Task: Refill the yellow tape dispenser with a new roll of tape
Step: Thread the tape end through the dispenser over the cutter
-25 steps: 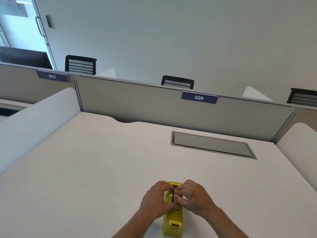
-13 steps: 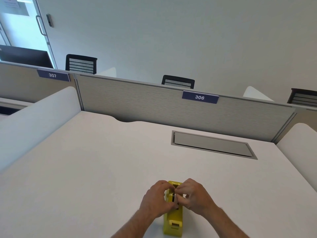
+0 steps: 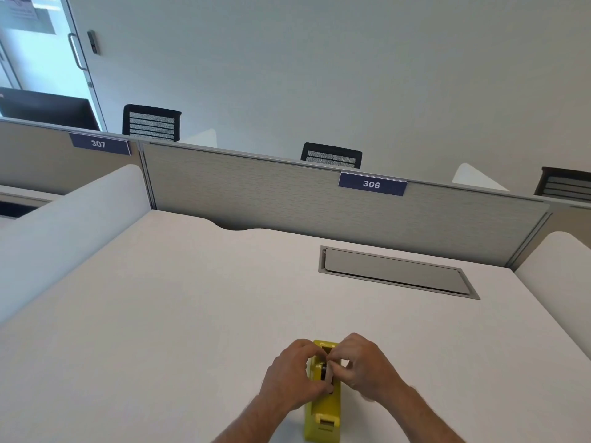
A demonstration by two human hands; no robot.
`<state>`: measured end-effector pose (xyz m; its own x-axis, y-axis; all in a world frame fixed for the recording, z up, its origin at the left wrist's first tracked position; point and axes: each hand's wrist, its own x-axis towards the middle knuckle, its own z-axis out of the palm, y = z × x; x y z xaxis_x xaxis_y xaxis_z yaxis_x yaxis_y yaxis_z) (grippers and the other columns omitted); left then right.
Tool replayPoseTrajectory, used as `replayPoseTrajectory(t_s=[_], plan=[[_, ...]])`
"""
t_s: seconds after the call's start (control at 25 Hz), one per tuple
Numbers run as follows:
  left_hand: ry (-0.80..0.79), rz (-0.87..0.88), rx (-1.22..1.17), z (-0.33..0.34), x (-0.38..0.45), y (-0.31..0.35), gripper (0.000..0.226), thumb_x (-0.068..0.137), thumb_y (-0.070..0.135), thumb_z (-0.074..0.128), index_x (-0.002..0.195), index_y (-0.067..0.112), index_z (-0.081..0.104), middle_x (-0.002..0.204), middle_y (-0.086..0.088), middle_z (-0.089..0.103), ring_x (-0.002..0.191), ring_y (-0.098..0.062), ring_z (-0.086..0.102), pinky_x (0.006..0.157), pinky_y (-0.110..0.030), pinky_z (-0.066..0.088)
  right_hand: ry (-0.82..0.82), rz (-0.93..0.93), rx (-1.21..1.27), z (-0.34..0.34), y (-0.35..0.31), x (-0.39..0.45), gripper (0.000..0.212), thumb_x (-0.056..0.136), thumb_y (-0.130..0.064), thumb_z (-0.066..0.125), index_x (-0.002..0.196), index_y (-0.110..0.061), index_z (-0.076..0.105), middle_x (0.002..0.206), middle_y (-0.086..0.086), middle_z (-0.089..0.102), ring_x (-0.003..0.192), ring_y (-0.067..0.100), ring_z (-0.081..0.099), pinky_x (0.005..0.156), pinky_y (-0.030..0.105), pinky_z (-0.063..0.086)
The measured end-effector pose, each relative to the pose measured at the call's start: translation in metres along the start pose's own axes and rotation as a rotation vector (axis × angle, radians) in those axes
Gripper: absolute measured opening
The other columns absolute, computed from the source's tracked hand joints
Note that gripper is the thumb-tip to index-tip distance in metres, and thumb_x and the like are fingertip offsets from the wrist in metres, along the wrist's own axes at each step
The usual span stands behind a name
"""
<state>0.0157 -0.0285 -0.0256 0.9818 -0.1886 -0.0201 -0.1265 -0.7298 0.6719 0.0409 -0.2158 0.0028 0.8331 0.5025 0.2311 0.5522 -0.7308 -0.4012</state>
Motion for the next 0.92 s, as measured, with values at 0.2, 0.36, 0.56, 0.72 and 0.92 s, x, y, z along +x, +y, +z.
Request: replayPoseTrajectory(t_s=[0.2,0.36,0.56,0.72,0.92], plan=[[0.007,0.017,0.012,-0.0005,0.0003,-0.0002,0.059,0.062,0.065,0.075,0.115,0.046,0.058,0.13,0.024,0.049,0.1,-0.004,0.055,0.087,-0.025,0.055,-0.025,0.031,0.0,0.0011,0.0028,-0.0037,0.035,0.071,-0.051,0.069,0.101,-0.033,0.073,0.095,-0.02,0.071,0.093,0.003,0.054,0.066,0.02,0.054],[0.012,0.02,0.008,-0.0006,-0.0006,0.0,0.055,0.065,0.061,0.075,0.115,0.045,0.058,0.131,0.022,0.049,0.102,-0.004,0.054,0.089,-0.028,0.054,-0.024,-0.003,-0.02,0.004,0.0016,-0.0079,0.034,0.074,-0.05,0.068,0.103,-0.033,0.073,0.099,-0.02,0.07,0.095,0.0,0.05,0.066,0.014,0.049],[0.012,0.017,0.016,-0.0005,-0.0004,0.0002,0.058,0.066,0.066,0.076,0.116,0.042,0.06,0.132,0.021,0.05,0.104,-0.005,0.054,0.091,-0.028,0.053,-0.014,-0.01,0.002,0.0036,0.002,-0.0064,0.024,0.082,-0.043,0.063,0.099,-0.032,0.076,0.097,-0.018,0.071,0.094,-0.001,0.051,0.068,0.017,0.05],[0.008,0.013,0.015,-0.0007,0.0001,0.0012,0.058,0.065,0.066,0.077,0.116,0.042,0.06,0.132,0.02,0.05,0.103,-0.006,0.054,0.091,-0.027,0.053,-0.018,-0.023,-0.001,0.0024,0.0011,-0.0054,0.022,0.083,-0.041,0.064,0.098,-0.03,0.078,0.093,-0.018,0.073,0.091,0.001,0.052,0.067,0.019,0.052],[0.013,0.019,0.019,-0.0005,0.0004,0.0002,0.06,0.063,0.067,0.076,0.115,0.042,0.06,0.131,0.022,0.051,0.101,-0.003,0.053,0.089,-0.026,0.054,-0.013,-0.028,0.022,0.003,0.0004,-0.006,0.018,0.084,-0.039,0.064,0.091,-0.029,0.077,0.085,-0.018,0.073,0.087,0.005,0.053,0.066,0.023,0.052]])
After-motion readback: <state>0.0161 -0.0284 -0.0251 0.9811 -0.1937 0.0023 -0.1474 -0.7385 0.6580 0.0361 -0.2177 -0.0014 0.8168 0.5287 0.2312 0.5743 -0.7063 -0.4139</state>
